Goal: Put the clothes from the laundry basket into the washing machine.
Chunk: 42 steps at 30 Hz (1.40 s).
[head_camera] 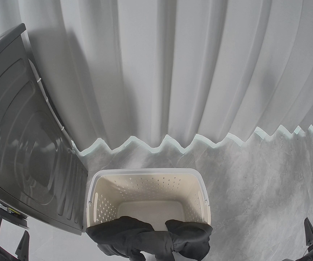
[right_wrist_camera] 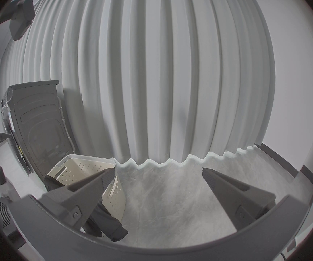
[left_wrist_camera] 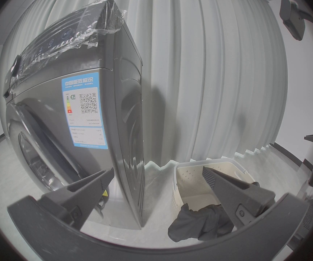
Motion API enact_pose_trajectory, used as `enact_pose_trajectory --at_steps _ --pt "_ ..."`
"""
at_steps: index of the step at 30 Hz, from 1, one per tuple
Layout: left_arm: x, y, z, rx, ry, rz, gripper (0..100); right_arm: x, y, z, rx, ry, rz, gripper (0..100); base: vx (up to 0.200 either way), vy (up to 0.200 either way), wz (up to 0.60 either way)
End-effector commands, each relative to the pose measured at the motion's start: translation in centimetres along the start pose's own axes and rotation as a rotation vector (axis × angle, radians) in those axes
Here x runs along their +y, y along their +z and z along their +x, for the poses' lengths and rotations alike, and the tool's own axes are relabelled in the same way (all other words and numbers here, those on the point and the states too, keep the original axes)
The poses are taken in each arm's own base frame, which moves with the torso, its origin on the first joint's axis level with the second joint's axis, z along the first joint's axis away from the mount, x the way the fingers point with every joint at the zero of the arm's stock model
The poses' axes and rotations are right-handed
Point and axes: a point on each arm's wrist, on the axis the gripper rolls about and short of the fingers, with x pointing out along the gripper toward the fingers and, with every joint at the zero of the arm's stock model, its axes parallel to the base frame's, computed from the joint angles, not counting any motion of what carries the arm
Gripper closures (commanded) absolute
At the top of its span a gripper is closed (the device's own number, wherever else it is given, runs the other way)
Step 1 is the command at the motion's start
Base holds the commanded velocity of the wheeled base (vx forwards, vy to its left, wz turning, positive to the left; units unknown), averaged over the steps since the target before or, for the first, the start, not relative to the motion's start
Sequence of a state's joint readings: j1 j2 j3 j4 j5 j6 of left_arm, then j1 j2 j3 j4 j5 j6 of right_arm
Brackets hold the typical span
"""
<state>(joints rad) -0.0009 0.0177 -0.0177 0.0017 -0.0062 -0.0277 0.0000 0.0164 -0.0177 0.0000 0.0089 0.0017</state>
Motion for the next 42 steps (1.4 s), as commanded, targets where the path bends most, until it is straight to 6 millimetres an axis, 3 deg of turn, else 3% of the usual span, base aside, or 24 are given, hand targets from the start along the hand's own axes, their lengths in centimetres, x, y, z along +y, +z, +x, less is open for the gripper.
enact_pose_trajectory --at_steps 1,23,29,42 --pt "0.01 -0.49 -0.02 -0.002 0.001 0.000 0 0.00 -0.53 0.00 0.001 0.000 0.000 0 0.000 0.000 0.00" --pt "0.01 -0.49 -0.02 -0.002 0.001 0.000 0 0.00 -0.53 0.00 0.001 0.000 0.000 0 0.055 0.000 0.00" --pt "0.01 -0.49 -0.02 -0.002 -0.001 0.000 0 0.00 -0.53 0.00 0.001 0.000 0.000 0 0.200 0.000 0.00" --pt "0.01 -0.49 -0.02 -0.002 0.001 0.000 0 0.00 -0.53 0.00 0.001 0.000 0.000 0 0.000 0.000 0.00"
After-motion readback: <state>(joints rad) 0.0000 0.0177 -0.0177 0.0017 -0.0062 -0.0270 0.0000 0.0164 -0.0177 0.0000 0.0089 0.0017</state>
